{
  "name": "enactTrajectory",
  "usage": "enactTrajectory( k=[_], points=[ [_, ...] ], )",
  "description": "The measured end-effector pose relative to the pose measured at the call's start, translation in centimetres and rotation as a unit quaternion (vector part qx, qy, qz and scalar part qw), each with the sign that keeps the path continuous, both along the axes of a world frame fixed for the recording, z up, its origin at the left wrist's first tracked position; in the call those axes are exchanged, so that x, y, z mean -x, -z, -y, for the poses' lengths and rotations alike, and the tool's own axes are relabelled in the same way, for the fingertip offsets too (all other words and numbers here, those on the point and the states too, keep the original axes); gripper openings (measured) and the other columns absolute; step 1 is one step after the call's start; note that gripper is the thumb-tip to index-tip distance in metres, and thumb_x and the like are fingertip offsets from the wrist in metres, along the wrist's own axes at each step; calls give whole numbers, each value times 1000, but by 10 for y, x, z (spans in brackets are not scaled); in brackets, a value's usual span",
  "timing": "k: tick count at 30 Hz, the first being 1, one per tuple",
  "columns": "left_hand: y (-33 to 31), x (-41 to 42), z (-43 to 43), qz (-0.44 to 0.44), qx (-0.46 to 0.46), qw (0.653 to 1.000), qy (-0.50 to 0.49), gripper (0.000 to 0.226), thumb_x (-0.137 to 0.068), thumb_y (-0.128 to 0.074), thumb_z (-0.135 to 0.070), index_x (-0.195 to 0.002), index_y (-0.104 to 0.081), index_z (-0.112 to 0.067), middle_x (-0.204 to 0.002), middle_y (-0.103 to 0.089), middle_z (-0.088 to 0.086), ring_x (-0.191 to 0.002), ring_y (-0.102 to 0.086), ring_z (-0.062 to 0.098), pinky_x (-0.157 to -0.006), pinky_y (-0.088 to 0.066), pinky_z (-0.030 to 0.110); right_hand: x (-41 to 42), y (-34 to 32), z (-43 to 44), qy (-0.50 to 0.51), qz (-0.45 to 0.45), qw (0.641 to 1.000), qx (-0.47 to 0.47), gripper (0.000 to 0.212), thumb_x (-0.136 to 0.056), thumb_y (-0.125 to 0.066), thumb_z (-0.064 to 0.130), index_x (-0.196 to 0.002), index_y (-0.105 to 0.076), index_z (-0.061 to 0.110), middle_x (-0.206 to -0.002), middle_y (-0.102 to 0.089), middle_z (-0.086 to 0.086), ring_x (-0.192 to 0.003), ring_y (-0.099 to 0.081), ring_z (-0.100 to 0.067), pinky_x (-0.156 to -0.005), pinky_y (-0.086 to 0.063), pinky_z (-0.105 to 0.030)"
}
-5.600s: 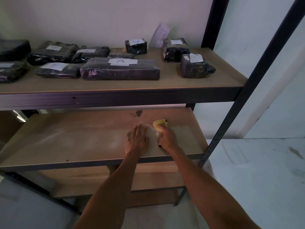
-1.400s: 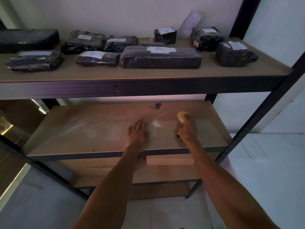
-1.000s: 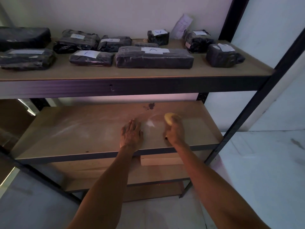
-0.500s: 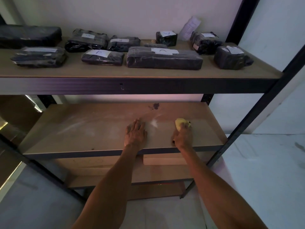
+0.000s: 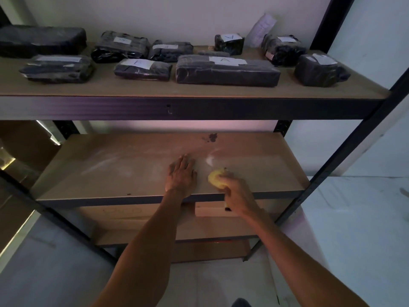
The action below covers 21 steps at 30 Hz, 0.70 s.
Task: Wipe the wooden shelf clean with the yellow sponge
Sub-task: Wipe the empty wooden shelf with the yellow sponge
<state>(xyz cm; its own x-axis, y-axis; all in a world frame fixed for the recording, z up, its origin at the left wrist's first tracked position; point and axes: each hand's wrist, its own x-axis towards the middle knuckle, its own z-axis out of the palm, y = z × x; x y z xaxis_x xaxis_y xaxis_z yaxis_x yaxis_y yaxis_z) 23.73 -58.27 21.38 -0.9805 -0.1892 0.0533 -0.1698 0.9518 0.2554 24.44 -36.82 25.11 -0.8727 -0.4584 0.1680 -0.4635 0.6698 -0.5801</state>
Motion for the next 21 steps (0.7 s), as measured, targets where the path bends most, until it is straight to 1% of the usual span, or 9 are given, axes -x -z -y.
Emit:
enactTrajectory(
  k=[2,3,7,9,11,14,16,18,21],
  points=[
    [0,0,-1,2,-4,1000,-3,54,-106,-28,-39,-158,-22,-26,-168,-9,0,-154,-5,20,-124,-6,44,-12,11,12,-27,-27,998,-47,52,-87,-52,-5,-136,-52,14,-148,-45,-8,-137,-40,-26,-116,-33,-40],
    [0,-1,-1,2,-3,1000,-4,54,-106,-28,-39,-158,-22,-26,-168,-9,-1,-154,-5,20,-124,-6,43,-11,10,19,-25,-32,997,-61,52,-88,-53,-4,-136,-52,12,-148,-45,-9,-138,-38,-27,-116,-33,-40],
    [-3,-5,-2,0,1,1000,-5,52,-105,-28,-37,-157,-26,-27,-167,-11,-1,-154,-8,20,-123,-9,43,24,-8,43,-19,-15,996,-86,36,-91,-55,6,-127,-59,8,-134,-56,-17,-121,-52,-35,-105,-42,-41],
    [-4,-7,-3,-3,7,1000,-6,52,-105,-29,-37,-156,-27,-28,-167,-13,-1,-154,-9,19,-122,-10,43,32,-16,47,-1,-10,997,-73,33,-87,-57,3,-119,-64,6,-126,-60,-20,-115,-56,-37,-101,-45,-42],
    [-3,-7,-2,-8,6,1000,-5,51,-105,-29,-37,-156,-27,-28,-167,-13,-1,-154,-9,19,-122,-10,43,23,-16,42,23,-22,998,-45,35,-82,-58,-1,-116,-66,5,-124,-62,-19,-113,-57,-37,-101,-45,-43],
    [-3,-6,-2,-9,5,1000,-5,52,-105,-30,-36,-156,-25,-28,-167,-12,-1,-154,-9,20,-123,-10,43,-7,-6,29,-17,-42,996,-77,44,-84,-58,-4,-126,-60,8,-137,-54,-12,-123,-51,-31,-107,-41,-40],
    [-3,-5,-4,-6,3,1000,-7,52,-105,-30,-36,-156,-24,-28,-167,-11,-1,-154,-8,20,-123,-9,43,-9,0,28,-28,-38,997,-69,47,-86,-57,-3,-132,-55,8,-143,-49,-12,-129,-46,-31,-111,-37,-39],
    [-3,-4,-4,-9,5,1000,-9,51,-105,-29,-36,-155,-26,-28,-167,-12,0,-154,-8,20,-123,-9,43,7,-6,39,-24,-37,996,-73,42,-88,-57,-1,-129,-57,6,-139,-52,-14,-125,-49,-33,-108,-39,-40],
    [-2,-5,-2,-9,2,1000,-6,50,-105,-30,-36,-155,-28,-28,-167,-13,0,-154,-9,20,-123,-10,43,30,-14,55,-15,-3,998,-64,38,-87,-58,4,-125,-61,7,-133,-57,-16,-119,-53,-35,-103,-41,-37]
  ],
)
